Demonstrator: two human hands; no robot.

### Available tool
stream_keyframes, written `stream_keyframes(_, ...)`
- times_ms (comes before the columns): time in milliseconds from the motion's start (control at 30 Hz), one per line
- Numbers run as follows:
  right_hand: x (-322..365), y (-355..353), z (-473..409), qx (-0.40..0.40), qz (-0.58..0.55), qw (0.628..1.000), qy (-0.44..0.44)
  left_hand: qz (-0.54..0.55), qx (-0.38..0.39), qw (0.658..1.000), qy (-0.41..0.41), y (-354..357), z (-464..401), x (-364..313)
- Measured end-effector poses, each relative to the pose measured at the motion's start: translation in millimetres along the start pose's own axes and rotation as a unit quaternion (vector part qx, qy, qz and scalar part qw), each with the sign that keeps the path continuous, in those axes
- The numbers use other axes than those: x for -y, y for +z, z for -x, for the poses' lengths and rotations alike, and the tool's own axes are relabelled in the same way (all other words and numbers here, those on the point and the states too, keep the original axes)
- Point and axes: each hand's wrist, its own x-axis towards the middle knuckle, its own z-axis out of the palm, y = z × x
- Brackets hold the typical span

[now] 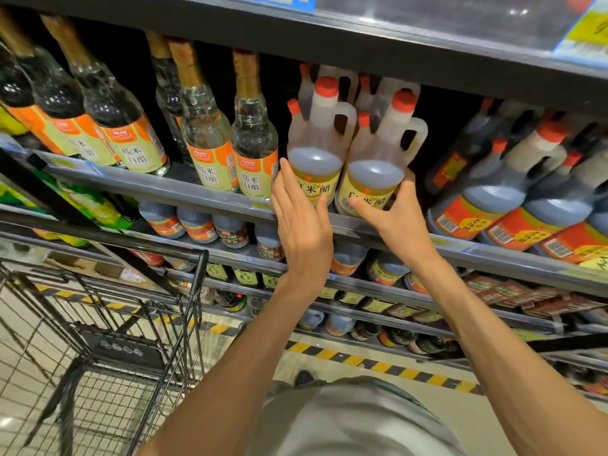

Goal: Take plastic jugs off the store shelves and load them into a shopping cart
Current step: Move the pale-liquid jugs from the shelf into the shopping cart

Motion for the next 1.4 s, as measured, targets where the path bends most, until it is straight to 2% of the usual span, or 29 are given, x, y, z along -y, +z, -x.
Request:
stream_keyframes(233,-7.8,2.5,-3.0,-0.018,0.034,0.999,0.001,0.003,0.017,0.999,0.026,-2.7,-0.6,9.5)
stream_keyframes(367,-8.9,0.1,0.0,-0.001,0.050,0.999,0.001,0.012,0.047,0.999,-0.002,-4.1,-3.2,5.9)
stream_keyframes(533,-14.0,-3.8,-3.0,0.016,0.031,0.999,0.008,0.007,0.016,0.999,-0.028,-0.5,-4.3,0.2)
stream_keyframes(700,-19.7,-0.3,-7.4,-0.007,0.037,0.999,0.010,-0.001,0.007,1.000,-0.015,-0.6,-2.3,-0.8)
stream_keyframes(900,-20.8,0.0,-8.7,-0.007,0.027,1.000,0.012,-0.004,0.003,1.000,-0.004,0.3,-2.3,1.7)
stream_keyframes(1267,-20.1,-0.7,-7.5,-0.005,0.046,0.999,0.001,-0.022,-0.007,0.999,-0.035,-1.4,-4.5,-5.2)
stream_keyframes(1400,-18.7,0.4,-4.9,-0.009,0.038,0.999,-0.011,-0.013,-0.003,1.000,-0.017,-4.9,-2.7,-2.8)
